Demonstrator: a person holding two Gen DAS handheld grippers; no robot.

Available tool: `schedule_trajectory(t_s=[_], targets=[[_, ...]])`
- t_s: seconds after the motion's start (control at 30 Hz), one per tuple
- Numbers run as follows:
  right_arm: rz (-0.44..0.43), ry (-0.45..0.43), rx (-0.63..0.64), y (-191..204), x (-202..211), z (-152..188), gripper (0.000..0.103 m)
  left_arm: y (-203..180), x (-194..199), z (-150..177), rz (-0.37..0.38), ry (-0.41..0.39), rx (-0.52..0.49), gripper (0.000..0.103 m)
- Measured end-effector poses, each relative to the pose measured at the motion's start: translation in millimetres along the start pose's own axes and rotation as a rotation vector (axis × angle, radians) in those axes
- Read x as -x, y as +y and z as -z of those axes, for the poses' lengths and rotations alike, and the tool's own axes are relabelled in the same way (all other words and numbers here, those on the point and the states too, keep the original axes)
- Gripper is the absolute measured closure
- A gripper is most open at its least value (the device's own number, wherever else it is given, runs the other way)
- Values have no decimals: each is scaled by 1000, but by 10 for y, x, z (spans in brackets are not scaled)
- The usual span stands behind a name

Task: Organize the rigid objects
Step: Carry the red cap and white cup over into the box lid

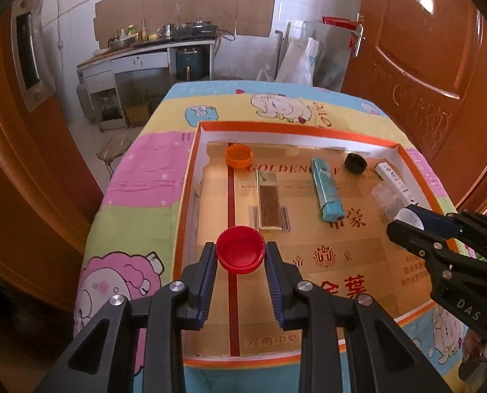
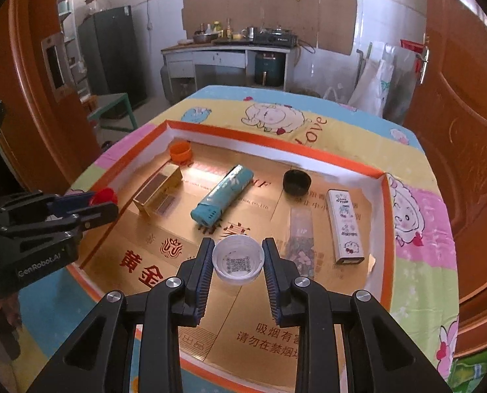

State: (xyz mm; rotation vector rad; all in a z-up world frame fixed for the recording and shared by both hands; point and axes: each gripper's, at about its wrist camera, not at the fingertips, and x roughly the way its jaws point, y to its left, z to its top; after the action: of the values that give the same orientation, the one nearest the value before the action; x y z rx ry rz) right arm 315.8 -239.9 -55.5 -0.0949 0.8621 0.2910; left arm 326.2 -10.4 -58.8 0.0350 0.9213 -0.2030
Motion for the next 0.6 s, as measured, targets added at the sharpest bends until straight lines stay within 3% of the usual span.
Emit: schedule_trajectory(t_s=[0.23, 0.6], targets=[[4, 22, 24, 64, -74, 27, 73, -3, -123, 46, -3, 42, -7, 73], [14, 53, 35, 95, -207, 60, 73, -3, -166, 66, 7, 33, -9, 73]])
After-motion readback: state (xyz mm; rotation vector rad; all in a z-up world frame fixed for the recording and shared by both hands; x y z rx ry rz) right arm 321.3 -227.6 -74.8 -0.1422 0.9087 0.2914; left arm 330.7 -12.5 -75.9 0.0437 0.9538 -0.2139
